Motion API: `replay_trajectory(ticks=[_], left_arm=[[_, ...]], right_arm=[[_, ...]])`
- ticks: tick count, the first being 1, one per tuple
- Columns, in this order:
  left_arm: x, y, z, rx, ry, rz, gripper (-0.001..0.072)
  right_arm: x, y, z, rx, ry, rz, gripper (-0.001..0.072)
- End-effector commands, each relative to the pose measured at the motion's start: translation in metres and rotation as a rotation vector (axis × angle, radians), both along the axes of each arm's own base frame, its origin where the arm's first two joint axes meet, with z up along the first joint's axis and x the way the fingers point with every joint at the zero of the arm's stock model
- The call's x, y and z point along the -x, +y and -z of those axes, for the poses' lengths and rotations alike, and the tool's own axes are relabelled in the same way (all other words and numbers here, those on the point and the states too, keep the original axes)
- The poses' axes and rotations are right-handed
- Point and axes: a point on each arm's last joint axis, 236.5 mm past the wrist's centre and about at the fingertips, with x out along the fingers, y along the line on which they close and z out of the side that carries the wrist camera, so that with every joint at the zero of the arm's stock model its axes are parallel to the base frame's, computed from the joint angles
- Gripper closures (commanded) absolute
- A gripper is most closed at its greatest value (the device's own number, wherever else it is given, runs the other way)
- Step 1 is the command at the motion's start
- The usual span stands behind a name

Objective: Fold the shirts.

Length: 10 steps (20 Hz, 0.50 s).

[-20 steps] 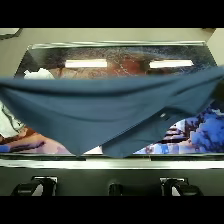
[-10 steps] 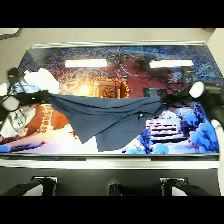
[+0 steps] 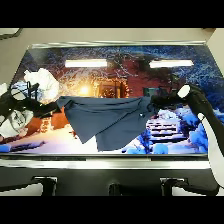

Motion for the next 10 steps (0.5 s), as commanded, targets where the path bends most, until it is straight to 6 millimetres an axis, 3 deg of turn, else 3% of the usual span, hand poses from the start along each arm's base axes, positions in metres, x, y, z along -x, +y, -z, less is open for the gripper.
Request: replay_trajectory(ticks=[1,5,10], left_arm=[[0.076,-0.018,0.006,0.100,0.192,0.072,0.0114],[0.113,-0.106,0.045,0.344,0.172,-0.017,0.0117],[0.118,-0.169,0.073,0.423,0.145,-0.070,0.0117]], right_arm=[[0.020,-0.002,0.010,0.025,0.083,-0.047,0.0661],[0.029,-0.006,0.014,0.054,0.116,-0.081,0.0661],[0.032,-0.005,0.014,0.051,0.131,-0.085,0.0661]])
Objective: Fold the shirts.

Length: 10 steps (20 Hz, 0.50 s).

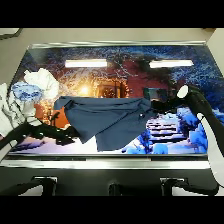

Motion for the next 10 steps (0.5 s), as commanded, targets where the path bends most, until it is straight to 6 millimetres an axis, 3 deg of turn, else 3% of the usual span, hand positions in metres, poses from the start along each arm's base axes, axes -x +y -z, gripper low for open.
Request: replay_trajectory(ticks=[1,2,3,5,7,9,10], left_arm=[[-0.006,-0.033,0.020,0.021,-0.046,-0.083,0.0119],[-0.015,-0.035,0.021,0.015,-0.071,-0.113,0.0142],[-0.022,-0.036,0.021,0.011,-0.091,-0.136,0.0297],[-0.031,-0.035,0.018,0.014,-0.116,-0.161,0.0678],[-0.055,-0.035,-0.010,0.029,-0.239,-0.124,0.0681],[-0.100,-0.027,-0.080,0.026,-0.480,-0.110,0.0682],[-0.121,-0.020,-0.131,0.017,-0.625,-0.108,0.0683]], right_arm=[[0.005,0.000,0.001,0.004,0.018,-0.011,0.0661],[0.005,0.000,0.001,0.003,0.019,-0.011,0.0662],[0.006,0.000,0.001,0.003,0.022,-0.011,0.0662],[0.002,0.001,-0.007,0.000,-0.007,-0.007,0.0662],[-0.011,-0.006,-0.034,0.029,-0.110,0.000,0.0662],[-0.031,-0.017,-0.095,0.080,-0.295,0.007,0.0662],[-0.043,-0.022,-0.145,0.105,-0.436,0.016,0.0662]])
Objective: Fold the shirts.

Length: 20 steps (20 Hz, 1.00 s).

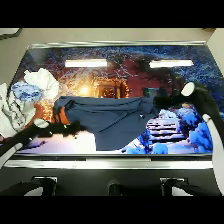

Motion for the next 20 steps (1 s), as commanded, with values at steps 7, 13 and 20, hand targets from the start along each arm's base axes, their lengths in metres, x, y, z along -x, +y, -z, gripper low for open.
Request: replay_trajectory(ticks=[7,13,20], left_arm=[[0.079,0.118,-0.615,-0.181,-1.570,-0.372,0.0681],[0.148,0.111,-0.625,-0.310,-1.555,-0.369,0.0681],[0.069,0.138,-0.558,-0.403,-1.302,-0.326,0.0680]], right_arm=[[0.133,-0.042,-0.527,0.218,-1.423,0.146,0.0662],[0.250,-0.056,-0.559,0.316,-1.520,0.200,0.0663],[0.182,-0.070,-0.483,0.295,-1.180,0.230,0.0662]])
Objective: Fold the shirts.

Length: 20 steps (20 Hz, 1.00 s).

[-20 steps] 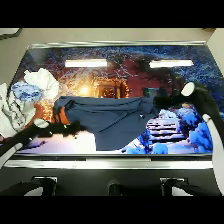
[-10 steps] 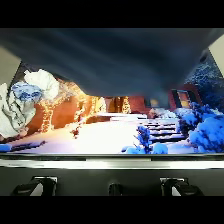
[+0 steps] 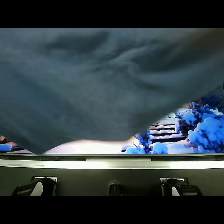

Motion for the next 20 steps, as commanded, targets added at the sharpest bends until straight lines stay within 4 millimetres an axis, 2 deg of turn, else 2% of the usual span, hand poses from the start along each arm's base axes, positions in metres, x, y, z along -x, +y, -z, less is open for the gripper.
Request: replay_trajectory(ticks=[1,2,4,5,7,9,10,11,13,16,18,19,20], left_arm=[[-0.059,0.012,0.074,-0.008,0.266,0.011,0.0681],[-0.083,0.015,0.112,-0.015,0.376,0.029,0.0680],[-0.130,0.021,0.210,-0.003,0.619,0.073,0.0680],[-0.146,0.021,0.256,-0.004,0.719,0.094,0.0680],[-0.177,0.021,0.363,0.030,0.926,0.123,0.0680],[-0.205,0.028,0.440,0.088,1.034,0.091,0.0679],[-0.217,0.031,0.465,0.106,1.070,0.078,0.0679],[-0.230,0.031,0.484,0.154,1.092,0.075,0.0679],[-0.246,0.031,0.512,0.250,1.119,0.067,0.0677],[-0.248,0.024,0.549,0.269,1.197,0.082,0.0678],[-0.237,0.005,0.566,0.259,1.272,0.137,0.0677],[-0.231,-0.005,0.570,0.252,1.302,0.169,0.0622],[-0.226,-0.010,0.570,0.250,1.322,0.191,0.0409]], right_arm=[[-0.054,-0.009,0.067,-0.049,0.275,0.028,0.0662],[-0.081,-0.008,0.104,-0.061,0.410,0.026,0.0662],[-0.142,-0.008,0.197,-0.078,0.707,0.028,0.0661],[-0.168,-0.008,0.244,-0.082,0.836,0.032,0.0661],[-0.219,-0.003,0.343,-0.126,1.046,0.026,0.0661],[-0.264,0.017,0.420,-0.264,1.147,-0.020,0.0661],[-0.289,0.029,0.445,-0.330,1.136,-0.053,0.0661],[-0.305,0.039,0.463,-0.391,1.127,-0.084,0.0661],[-0.329,0.055,0.482,-0.498,1.092,-0.131,0.0661],[-0.341,0.070,0.508,-0.588,1.109,-0.164,0.0661],[-0.333,0.074,0.533,-0.610,1.184,-0.162,0.0661],[-0.328,0.076,0.539,-0.623,1.218,-0.156,0.0659],[-0.324,0.075,0.538,-0.636,1.233,-0.151,0.0558]])
